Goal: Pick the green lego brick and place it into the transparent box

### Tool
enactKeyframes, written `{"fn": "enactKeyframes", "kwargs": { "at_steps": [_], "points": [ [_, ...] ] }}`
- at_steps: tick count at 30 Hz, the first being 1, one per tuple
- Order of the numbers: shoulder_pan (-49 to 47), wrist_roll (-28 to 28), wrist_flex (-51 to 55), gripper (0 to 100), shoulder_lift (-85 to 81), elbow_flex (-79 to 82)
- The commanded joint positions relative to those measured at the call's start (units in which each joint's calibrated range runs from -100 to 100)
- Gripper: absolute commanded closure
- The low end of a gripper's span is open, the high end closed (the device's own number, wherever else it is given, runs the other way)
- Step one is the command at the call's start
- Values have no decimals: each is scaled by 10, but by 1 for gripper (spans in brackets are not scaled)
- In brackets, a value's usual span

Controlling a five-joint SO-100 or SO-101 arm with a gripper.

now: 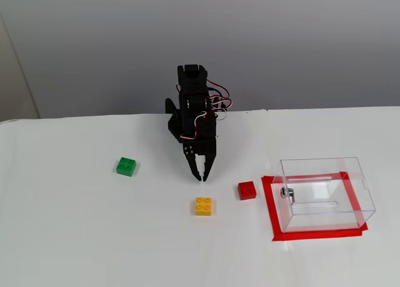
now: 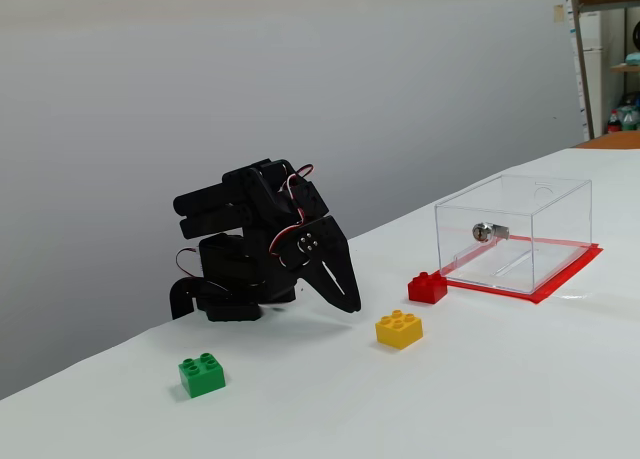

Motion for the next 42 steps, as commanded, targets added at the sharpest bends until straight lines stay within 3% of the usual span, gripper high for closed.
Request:
{"fn": "enactKeyframes", "kwargs": {
  "at_steps": [1,42],
  "points": [
    [-1,-2,0,98,-5,-9],
    [-12,2,0,98,-5,-9]
  ]
}}
